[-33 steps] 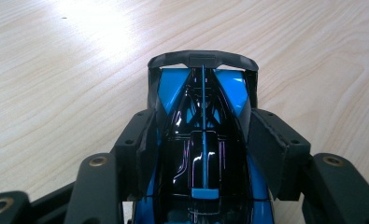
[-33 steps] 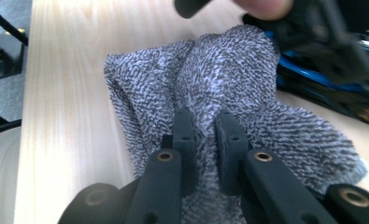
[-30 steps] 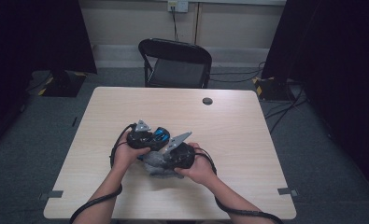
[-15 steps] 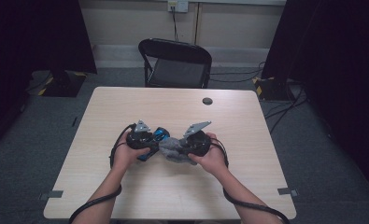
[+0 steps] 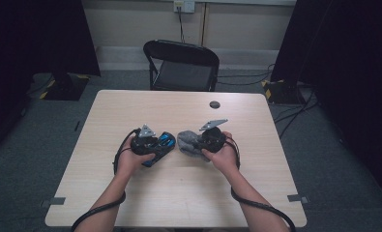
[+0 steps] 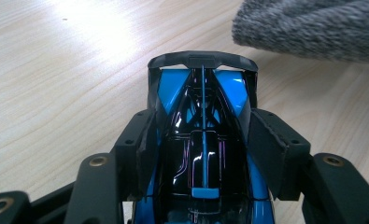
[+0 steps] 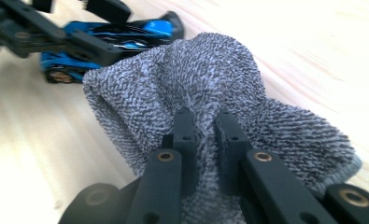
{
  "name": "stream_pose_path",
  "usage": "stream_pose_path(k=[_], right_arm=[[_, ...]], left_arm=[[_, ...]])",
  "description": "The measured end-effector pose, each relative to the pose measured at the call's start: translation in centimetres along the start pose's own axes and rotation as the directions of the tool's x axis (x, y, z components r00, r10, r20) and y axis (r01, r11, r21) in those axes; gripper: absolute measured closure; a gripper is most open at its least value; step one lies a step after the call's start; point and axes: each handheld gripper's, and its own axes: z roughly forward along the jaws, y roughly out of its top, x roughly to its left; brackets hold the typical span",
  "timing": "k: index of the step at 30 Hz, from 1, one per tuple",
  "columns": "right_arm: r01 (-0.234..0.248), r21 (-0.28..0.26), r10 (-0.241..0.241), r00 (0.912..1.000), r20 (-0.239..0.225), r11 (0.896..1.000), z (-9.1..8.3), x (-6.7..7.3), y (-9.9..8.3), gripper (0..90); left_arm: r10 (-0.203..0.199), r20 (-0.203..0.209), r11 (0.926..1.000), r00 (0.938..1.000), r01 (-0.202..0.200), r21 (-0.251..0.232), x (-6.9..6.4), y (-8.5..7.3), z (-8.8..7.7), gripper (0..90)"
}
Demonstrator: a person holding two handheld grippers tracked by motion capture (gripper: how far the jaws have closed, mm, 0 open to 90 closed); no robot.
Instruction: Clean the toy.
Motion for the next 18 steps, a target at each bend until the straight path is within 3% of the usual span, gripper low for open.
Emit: stream_pose_path(k=[6,14,18], right_arm=[[-0.004,0.012,0.003,0.9994,0.034,1.000,0.9,0.1,0.3,81.4],[0.001,0.048,-0.007,0.9907,0.136,0.999,2.8,0.3,0.3,81.3],[0.022,0.068,-0.032,0.9892,0.143,0.997,3.6,0.8,0.4,81.3]], left_arm=[[0.002,-0.009,0.9999,1.0000,-0.002,-0.011,0.0,-0.2,-0.1,43.1],[0.000,-0.004,0.9999,1.0000,0.000,-0.017,0.0,-0.3,-0.1,43.1],[0.007,-0.008,0.9999,0.9999,-0.007,-0.016,0.0,-0.3,-0.1,43.2]])
